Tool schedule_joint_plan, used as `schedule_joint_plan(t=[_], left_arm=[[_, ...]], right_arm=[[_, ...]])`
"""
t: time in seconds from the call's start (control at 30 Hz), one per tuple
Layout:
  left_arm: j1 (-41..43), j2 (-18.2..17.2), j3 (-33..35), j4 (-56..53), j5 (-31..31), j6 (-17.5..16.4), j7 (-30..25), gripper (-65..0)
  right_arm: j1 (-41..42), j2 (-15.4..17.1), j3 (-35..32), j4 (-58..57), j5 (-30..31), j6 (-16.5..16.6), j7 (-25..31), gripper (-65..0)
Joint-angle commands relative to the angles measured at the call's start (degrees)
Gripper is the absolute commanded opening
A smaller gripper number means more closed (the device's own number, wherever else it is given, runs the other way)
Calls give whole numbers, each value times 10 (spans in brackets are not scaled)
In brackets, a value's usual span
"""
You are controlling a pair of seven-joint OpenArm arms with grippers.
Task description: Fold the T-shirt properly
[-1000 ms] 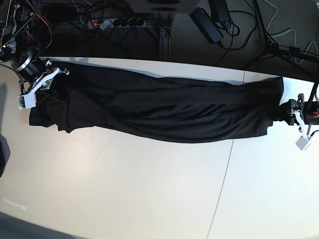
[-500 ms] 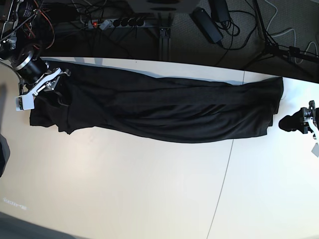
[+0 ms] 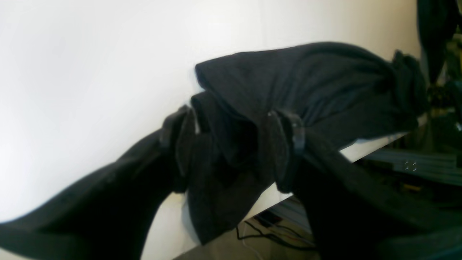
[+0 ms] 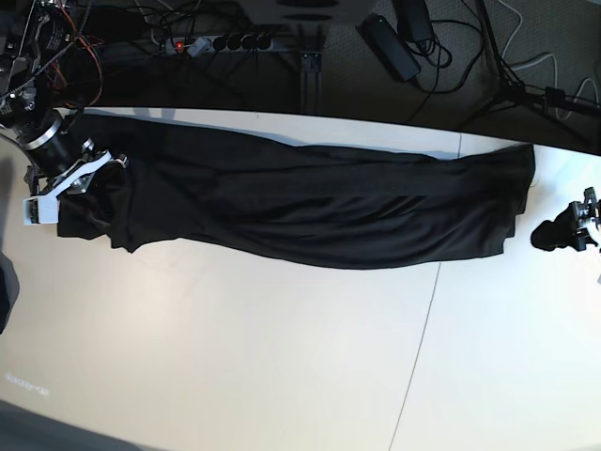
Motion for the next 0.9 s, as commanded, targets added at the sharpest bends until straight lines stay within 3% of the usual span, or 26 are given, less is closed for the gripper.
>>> schedule_joint_plan(t=[0.0, 0.27, 0.53, 0.87], left_arm=[[0, -15, -5, 7, -9, -13, -7, -289], [49, -5, -5, 4, -9, -13, -8, -289], [54, 44, -5, -29, 7, -13, -23, -289], [50, 48, -38, -32, -26, -13, -2, -289]], right_arm=[[10, 9, 4, -9, 18, 39, 11, -650], [22, 9, 4, -57, 54, 39, 2, -650], [23, 9, 4, -56, 60, 39, 1, -650], [23, 9, 4, -56, 60, 39, 1, -650]])
